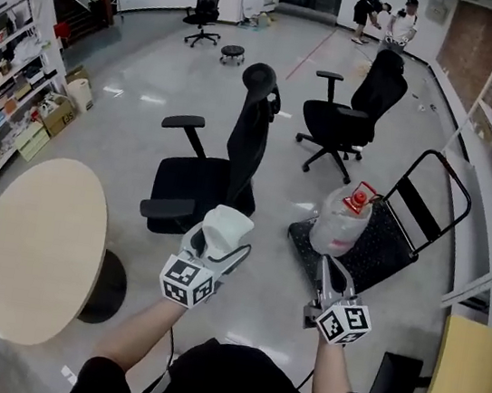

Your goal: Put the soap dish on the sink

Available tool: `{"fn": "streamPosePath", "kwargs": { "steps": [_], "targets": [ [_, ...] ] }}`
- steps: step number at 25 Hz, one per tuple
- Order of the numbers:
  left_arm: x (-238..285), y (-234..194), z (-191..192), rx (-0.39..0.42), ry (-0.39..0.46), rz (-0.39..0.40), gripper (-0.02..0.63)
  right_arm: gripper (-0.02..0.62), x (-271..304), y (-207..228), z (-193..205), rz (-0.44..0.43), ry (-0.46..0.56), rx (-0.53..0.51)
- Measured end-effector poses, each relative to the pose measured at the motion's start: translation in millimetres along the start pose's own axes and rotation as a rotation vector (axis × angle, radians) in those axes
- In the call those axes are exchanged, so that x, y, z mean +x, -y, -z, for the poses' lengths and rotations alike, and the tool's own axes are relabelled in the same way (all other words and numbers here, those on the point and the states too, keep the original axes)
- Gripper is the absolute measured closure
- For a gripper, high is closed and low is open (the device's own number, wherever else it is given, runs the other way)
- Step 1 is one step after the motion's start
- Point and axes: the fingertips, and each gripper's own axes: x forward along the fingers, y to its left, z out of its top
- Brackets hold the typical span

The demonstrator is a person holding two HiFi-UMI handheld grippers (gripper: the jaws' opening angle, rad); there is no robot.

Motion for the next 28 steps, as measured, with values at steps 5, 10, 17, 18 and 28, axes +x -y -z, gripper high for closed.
{"fn": "streamPosePath", "kwargs": {
  "steps": [5,10,17,18,28],
  "targets": [
    [45.3,69.2,15.5,-0.019,-0.010,0.121,0.143,0.589,-64.2,54.5,-13.0,0.126,0.017,-0.027],
    [76.6,136.3,24.7,-0.024,-0.007,0.246,0.143,0.589,-117.6,90.1,-28.5,0.223,0.031,-0.052],
    [112.8,211.1,42.9,-0.034,-0.050,0.437,0.143,0.589,-190.7,120.7,-38.3,0.403,0.065,-0.073],
    [118.3,220.4,43.4,-0.032,-0.053,0.468,0.143,0.589,-200.7,124.2,-39.2,0.435,0.072,-0.073],
    [165.6,304.1,33.7,-0.024,-0.062,0.772,0.143,0.589,-280.0,132.1,-68.3,0.745,0.157,-0.124]
  ]
}}
